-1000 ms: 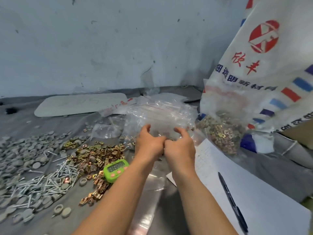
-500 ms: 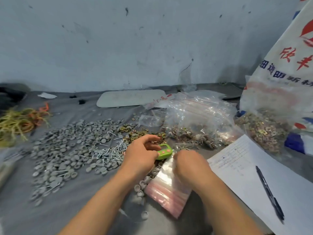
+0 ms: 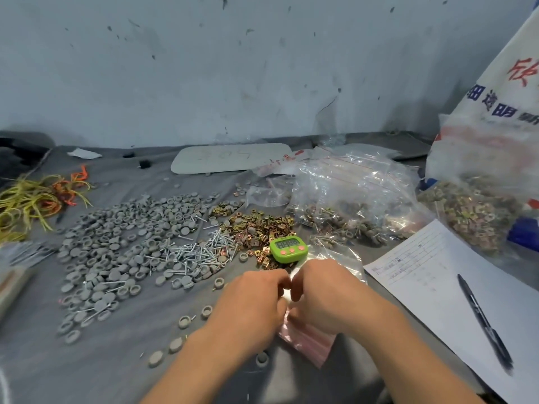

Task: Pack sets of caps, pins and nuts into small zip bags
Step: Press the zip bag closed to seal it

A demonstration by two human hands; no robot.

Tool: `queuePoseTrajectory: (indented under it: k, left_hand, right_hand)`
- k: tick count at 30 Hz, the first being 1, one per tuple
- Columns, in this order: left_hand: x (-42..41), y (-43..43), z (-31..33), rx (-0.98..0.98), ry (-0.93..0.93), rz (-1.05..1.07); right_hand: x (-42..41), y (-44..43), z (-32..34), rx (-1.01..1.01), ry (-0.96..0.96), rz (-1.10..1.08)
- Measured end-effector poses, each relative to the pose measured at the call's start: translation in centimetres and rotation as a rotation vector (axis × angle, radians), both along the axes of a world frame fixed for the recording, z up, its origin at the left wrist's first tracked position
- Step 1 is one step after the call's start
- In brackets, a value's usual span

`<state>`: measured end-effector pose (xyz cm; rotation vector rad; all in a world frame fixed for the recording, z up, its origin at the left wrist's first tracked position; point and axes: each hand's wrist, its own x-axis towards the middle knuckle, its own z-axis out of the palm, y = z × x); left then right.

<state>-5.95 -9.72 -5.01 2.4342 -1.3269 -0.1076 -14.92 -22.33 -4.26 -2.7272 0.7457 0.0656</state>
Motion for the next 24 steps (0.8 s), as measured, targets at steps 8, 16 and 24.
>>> queuePoseTrajectory:
  k: [8,16,24]
  left_hand:
    - [0.4,-0.2,0.1,0.106,0.01,-0.075]
    - [1.2,-1.0,-0.3,0.064,0.096,-0.144]
    - [0.6,-2.2,-2.0,-0.207,0.116,0.007]
  right_hand:
    - [0.1,0.1,0.1,-0.081,-0.013,0.038]
    - [-0.8,-0.6,0.9,0.044,0.066,0.049]
    - [-0.4,-1.5,0.3,-0.012,0.004,0.009]
